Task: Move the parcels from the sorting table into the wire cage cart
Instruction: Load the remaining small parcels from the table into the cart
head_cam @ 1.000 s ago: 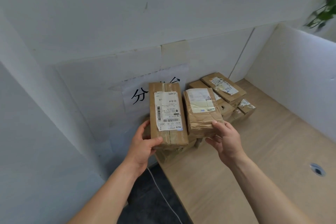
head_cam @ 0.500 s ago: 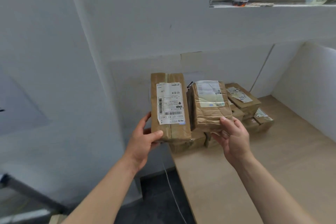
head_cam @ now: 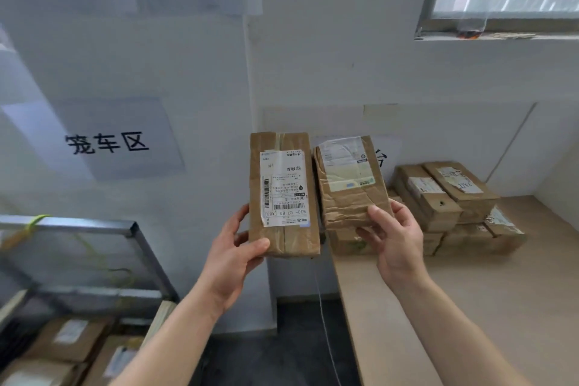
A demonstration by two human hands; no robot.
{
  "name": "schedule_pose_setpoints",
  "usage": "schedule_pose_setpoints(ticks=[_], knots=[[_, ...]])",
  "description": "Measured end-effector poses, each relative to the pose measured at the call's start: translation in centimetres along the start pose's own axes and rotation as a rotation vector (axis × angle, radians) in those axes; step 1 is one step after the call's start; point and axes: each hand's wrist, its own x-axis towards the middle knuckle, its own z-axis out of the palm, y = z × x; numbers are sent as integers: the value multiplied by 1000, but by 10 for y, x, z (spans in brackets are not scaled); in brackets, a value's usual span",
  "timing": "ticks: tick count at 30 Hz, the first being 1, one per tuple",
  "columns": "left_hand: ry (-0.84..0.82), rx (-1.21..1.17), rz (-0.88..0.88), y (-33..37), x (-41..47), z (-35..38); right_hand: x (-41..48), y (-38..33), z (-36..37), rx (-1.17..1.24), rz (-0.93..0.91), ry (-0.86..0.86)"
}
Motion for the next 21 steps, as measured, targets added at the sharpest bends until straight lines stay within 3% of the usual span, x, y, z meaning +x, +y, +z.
schedule_pose_setpoints(ticks=[10,21], knots=[[211,-62,70,4,-104,-117,-88,38,100,-42,59,-177],[501,-166,193,10,-328,-308,-301,102,262,-91,190,-586]])
